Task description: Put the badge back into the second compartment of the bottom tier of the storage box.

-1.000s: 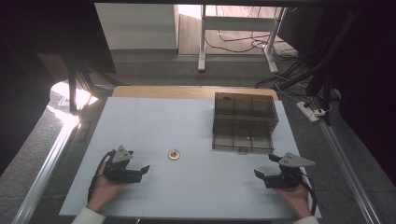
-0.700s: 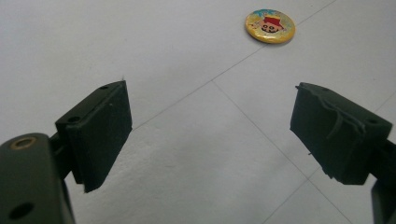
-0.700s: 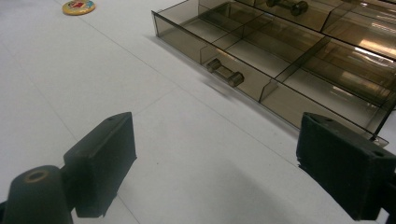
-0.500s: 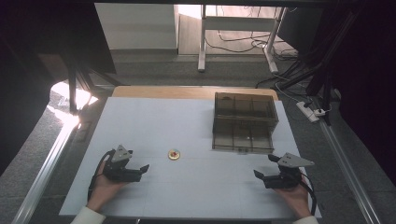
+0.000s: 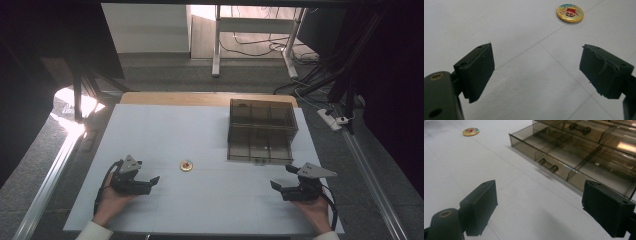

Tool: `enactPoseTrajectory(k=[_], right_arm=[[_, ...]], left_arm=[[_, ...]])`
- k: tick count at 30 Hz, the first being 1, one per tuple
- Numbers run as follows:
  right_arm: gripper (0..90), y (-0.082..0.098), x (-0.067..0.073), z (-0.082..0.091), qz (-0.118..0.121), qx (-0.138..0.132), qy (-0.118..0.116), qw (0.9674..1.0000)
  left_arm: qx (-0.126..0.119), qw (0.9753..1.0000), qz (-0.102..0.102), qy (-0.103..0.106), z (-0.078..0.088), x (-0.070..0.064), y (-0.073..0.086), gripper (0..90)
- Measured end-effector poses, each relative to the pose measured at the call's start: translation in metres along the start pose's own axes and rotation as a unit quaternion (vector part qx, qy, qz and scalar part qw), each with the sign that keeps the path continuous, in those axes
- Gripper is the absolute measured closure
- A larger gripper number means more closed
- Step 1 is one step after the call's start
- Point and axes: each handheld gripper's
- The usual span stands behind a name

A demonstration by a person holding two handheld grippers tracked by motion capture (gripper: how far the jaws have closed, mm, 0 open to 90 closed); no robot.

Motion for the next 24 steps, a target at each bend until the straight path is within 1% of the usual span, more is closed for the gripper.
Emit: enactPoseTrajectory(k=[2, 4, 7, 10, 12, 13, 17, 24], right_arm=[[13.2, -0.004, 0.004, -0.001, 0.005, -0.003, -0.003, 1.0000], [13.2, -0.006, 0.006, -0.003, 0.003, -0.003, -0.009, 0.9999], [13.2, -0.008, 0.008, -0.005, 0.001, -0.005, -0.012, 0.9999], [13.3, -0.012, 0.013, -0.009, 0.003, -0.005, -0.017, 0.9998], [13.3, -0.013, 0.014, -0.010, 0.007, -0.002, -0.016, 0.9998], [13.3, -0.016, 0.015, -0.011, 0.009, -0.005, -0.017, 0.9998], [13.2, -0.018, 0.017, -0.012, 0.010, -0.005, -0.018, 0.9998], [13.2, -0.025, 0.021, -0.018, 0.014, -0.007, -0.020, 0.9997]], left_arm=[[0.001, 1.0000, 0.000, 0.000, 0.000, 0.000, 0.000, 13.0], [0.001, 1.0000, 0.000, 0.000, 0.000, 0.001, 0.000, 12.9], [0.001, 1.0000, 0.001, 0.000, 0.000, 0.000, 0.000, 12.9], [0.002, 1.0000, 0.001, -0.002, 0.000, 0.000, 0.000, 12.1], [0.000, 1.0000, 0.003, -0.003, 0.001, 0.001, 0.000, 12.0], [0.000, 1.0000, 0.004, -0.004, 0.001, 0.001, 0.000, 11.9], [0.001, 1.0000, 0.004, -0.007, 0.001, 0.000, 0.000, 10.7], [0.002, 1.0000, 0.002, -0.005, 0.000, 0.000, 0.000, 9.9]])
Point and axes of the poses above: each handheld gripper's, and its own axes: z roughly backward along the jaws, y roughly out of its underside, x roughly to its left, and after that the axes turned 11 degrees about -z, right-handed
